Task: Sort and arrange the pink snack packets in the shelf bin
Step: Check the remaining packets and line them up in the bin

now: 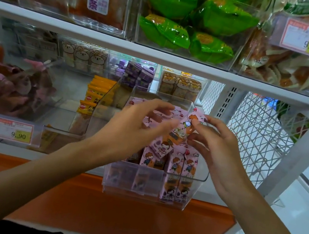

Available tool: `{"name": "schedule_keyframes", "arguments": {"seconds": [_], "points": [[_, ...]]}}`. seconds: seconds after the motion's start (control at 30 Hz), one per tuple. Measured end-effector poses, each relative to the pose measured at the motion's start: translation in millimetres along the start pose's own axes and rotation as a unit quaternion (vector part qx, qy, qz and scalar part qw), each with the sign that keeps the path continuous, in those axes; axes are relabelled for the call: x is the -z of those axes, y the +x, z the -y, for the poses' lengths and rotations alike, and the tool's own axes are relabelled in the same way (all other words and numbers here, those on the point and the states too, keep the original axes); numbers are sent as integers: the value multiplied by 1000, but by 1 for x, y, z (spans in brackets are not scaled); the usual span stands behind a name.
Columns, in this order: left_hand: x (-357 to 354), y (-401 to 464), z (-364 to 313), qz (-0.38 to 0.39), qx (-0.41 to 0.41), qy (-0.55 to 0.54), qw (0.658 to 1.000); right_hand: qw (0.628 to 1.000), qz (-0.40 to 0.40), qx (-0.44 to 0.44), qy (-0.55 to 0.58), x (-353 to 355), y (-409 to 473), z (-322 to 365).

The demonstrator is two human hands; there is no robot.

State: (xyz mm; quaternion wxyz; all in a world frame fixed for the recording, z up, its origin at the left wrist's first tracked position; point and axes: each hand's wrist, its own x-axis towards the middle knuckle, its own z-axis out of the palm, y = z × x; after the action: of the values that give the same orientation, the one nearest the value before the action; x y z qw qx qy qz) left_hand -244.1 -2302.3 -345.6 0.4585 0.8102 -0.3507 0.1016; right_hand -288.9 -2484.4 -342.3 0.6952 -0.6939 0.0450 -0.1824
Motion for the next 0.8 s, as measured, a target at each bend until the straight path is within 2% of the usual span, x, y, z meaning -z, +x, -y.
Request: {"name": "schedule_keyframes", "arguments": {"seconds": [0.1,0.23,0.37,0.43,0.5,0.63,0.7,0.8], "points": [[-8,-10,-5,-3,7,26,1000,997,34,-41,63,-6,-1,1],[-9,-11,1,-35,20,33,999,995,46,-47,71,-12,-3,2],[-9,-10,2,-1,41,-98,994,990,110,-28,79,-12,-5,5],[-11,-11,-1,31,30,-90,995,988,131,-27,74,-12,-6,6],[-13,-12,-2,49,14,-53,997,994,102,0,24,-13,-7,4],[-18,-15,0,-4,16,-27,1000,988,25,128,-82,-15,-12,3],[-20,-15,-1,-37,-4,-34,999,976,35,184,-108,-16,-15,4],[-15,-11,0,-79,-25,-54,995,965,83,218,-120,-18,-19,5]]}}
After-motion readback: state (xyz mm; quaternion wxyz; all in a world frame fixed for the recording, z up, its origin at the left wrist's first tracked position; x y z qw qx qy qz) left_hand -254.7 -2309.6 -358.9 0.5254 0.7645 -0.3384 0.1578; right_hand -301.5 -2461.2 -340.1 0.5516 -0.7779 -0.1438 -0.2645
